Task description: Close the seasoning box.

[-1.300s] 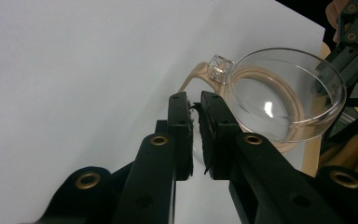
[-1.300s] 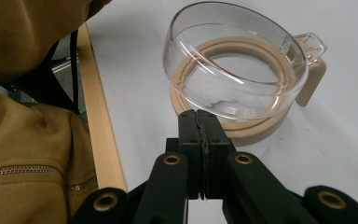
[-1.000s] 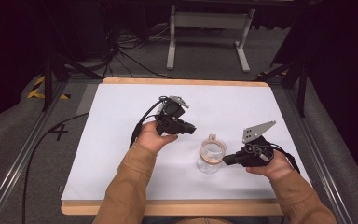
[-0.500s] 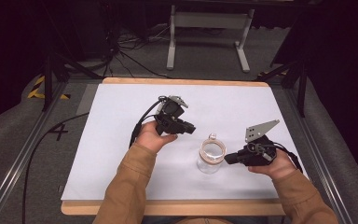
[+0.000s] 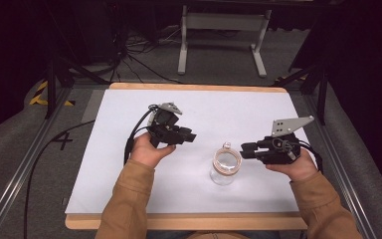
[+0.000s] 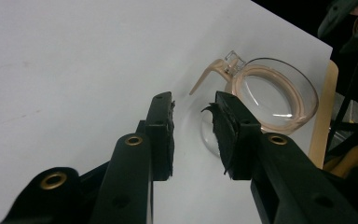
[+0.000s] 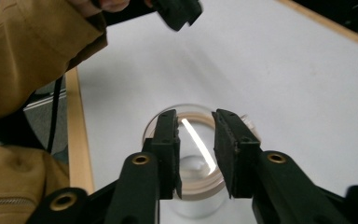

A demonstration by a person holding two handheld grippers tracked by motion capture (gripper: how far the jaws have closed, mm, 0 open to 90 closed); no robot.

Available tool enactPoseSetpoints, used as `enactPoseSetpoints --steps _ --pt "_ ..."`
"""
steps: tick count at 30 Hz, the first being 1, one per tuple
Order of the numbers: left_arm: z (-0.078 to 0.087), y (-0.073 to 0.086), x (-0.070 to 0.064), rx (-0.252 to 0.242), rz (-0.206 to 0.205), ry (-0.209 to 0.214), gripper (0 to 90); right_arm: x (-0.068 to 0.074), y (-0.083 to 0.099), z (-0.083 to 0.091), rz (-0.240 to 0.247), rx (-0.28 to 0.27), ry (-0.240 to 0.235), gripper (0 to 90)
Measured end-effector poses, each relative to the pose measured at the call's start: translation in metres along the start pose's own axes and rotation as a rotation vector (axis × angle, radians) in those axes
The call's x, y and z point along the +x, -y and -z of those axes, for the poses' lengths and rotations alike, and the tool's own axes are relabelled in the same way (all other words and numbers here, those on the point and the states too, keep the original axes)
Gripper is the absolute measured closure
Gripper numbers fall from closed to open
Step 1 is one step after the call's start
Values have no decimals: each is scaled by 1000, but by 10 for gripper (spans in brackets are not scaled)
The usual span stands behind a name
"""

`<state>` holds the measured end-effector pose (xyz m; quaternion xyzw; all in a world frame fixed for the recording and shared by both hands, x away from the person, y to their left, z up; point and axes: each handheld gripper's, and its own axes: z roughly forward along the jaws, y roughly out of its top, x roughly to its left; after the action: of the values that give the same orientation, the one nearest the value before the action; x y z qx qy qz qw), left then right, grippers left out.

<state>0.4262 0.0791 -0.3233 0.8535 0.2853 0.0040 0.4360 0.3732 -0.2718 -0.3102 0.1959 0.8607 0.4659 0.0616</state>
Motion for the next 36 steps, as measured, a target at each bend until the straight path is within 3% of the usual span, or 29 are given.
enactPoseSetpoints --steps 3,10,13,16,18,20,25,28,33,36 --pt "10 9 3 -12 30 -35 659 -8 -3 3 5 -29 30 623" --pt "22 24 9 -44 63 -100 616 -38 2 8 -52 -65 106 521" --pt "23 27 11 -59 64 -125 594 -48 7 8 -71 -70 131 506" --pt "19 35 19 -58 47 -172 577 -64 18 4 -63 -62 187 478" --pt "17 37 22 -58 41 -184 566 -74 27 1 -82 -46 222 465" --pt "11 43 30 -55 58 -208 551 -82 36 -2 -100 -46 240 464" --pt "1 53 44 -39 89 -227 541 -101 59 -12 -175 12 282 464" --pt "-4 59 54 -29 127 -220 530 -111 71 -18 -210 78 307 461" --pt "-4 59 56 -40 136 -216 514 -118 85 -23 -248 105 317 450" --pt "-4 58 54 -52 127 -212 499 -117 86 -23 -243 107 318 442"
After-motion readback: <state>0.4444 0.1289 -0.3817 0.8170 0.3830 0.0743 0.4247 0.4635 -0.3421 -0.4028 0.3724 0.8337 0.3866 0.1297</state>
